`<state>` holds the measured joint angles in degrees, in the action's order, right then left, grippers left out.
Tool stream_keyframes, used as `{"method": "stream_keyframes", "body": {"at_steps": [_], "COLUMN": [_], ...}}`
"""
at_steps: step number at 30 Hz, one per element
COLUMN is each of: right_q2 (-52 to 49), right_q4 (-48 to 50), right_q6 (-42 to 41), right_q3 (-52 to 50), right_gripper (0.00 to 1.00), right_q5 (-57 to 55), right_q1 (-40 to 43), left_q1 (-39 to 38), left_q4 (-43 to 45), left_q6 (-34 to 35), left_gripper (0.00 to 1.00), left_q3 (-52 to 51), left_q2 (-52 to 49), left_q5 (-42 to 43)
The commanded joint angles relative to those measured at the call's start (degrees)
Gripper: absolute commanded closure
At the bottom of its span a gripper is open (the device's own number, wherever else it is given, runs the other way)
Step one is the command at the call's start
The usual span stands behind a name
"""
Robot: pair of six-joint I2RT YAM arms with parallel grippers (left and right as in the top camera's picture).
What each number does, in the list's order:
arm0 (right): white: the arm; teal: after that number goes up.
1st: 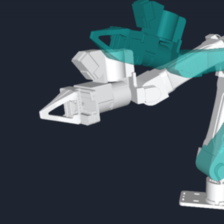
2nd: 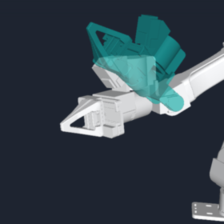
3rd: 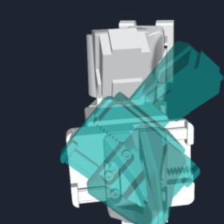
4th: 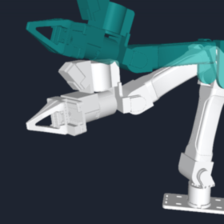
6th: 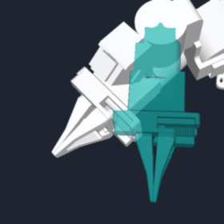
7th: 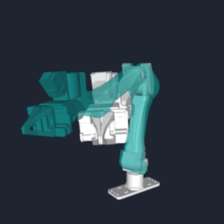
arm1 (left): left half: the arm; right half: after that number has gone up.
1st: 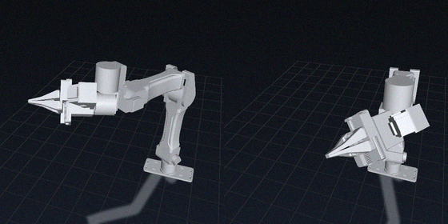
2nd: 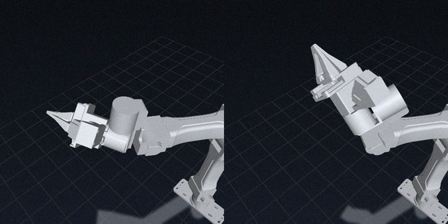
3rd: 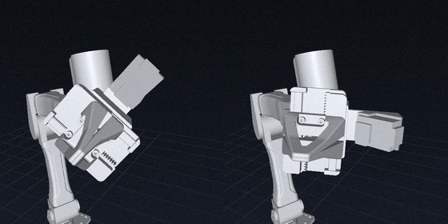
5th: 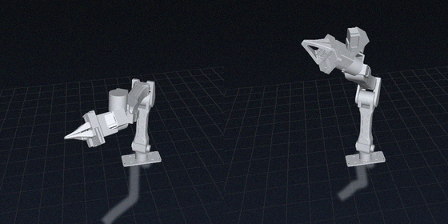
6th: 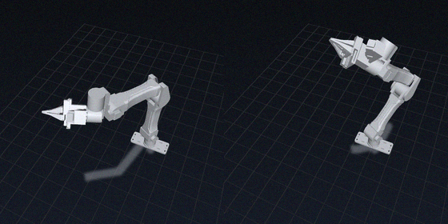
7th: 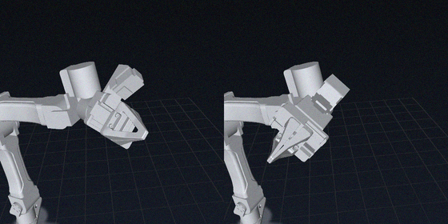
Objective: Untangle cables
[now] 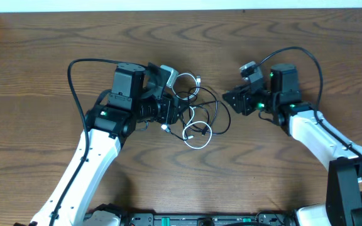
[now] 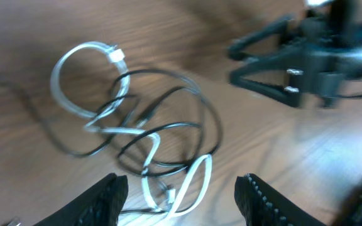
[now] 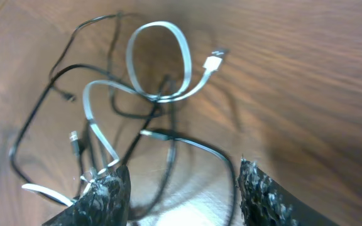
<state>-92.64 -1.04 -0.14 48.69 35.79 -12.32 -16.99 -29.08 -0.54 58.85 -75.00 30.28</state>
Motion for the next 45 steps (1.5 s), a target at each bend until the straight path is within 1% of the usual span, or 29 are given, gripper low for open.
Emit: {"method": "stream_keyframes", "body": {"at_steps": [1,8,12,17,21,24,26,27,29,30,31,33,35,41,45], "right_q2": [-0.37,-0.37,-0.39,-0.39,-0.39,-0.81,-1.97,-2.84,-5.05,-6.14,-7.21,-8.7,-8.9,-7.58,-2.84], "right_q4": [0.02,-0.2,-1.81,-3.54,-3.56,-3.74,-3.65,-3.45,-2.78,-2.32,-1.79,-1.07,-1.09,-1.05,-0.35], "right_q6": [1.05,1.05,1.07,1.07,1.07,1.09,1.09,1.09,1.07,1.07,1.05,1.01,1.01,1.01,1.01], "right_q3": [0.26,0.26,0.26,0.26,0.26,0.26,0.26,0.26,0.26,0.26,0.26,0.26,0.26,0.31,0.39], "right_gripper": [0.49,0.49,0.49,0.49,0.49,0.5,0.5,0.5,0.53,0.55,0.6,0.65,0.66,0.61,0.57], "right_q5": [2.32,2.21,-0.42,-2.23,-2.29,-3.43,-4.55,-4.72,-4.72,-4.68,-4.59,-4.57,-4.57,-4.31,-4.13], "right_q1": [-2.4,-7.5,-9.49,-11.23,-12.85,-13.6,-14.16,-14.47,-14.95,-15.13,-15.23,-15.21,-15.21,-14.38,-11.76], "left_q1": [-0.07,-0.09,-0.09,-0.13,-0.24,-0.24,-0.24,-0.24,-0.24,-0.24,-0.24,-0.13,0.09,1.2,1.22], "left_q4": [-0.87,0.81,2.86,5.75,6.05,6.08,6.05,6.05,6.1,6.1,6.08,6.1,6.08,8.11,12.17], "left_q6": [1.92,2.86,5.49,5.77,5.79,5.79,5.79,5.79,5.79,5.79,5.79,5.79,5.79,5.77,5.77], "left_gripper": [0.4,0.41,0.41,0.41,0.41,0.45,0.5,0.56,0.77,0.89,0.92,0.93,0.93,0.93,0.92], "left_q3": [0.39,0.39,0.39,0.39,0.39,0.39,0.39,0.39,0.39,0.42,0.42,0.42,0.94,4.13,4.37], "left_q2": [-2.45,-8.72,-12.39,-16.37,-19.3,-20.9,-21.35,-21.44,-21.44,-21.42,-21.31,-20.63,-18.99,-9.16,-1.09], "left_q5": [-6.95,-6.69,-6.27,-2.19,-1.51,1.16,2.23,2.27,2.27,2.27,2.29,2.29,2.29,2.27,2.08]}}
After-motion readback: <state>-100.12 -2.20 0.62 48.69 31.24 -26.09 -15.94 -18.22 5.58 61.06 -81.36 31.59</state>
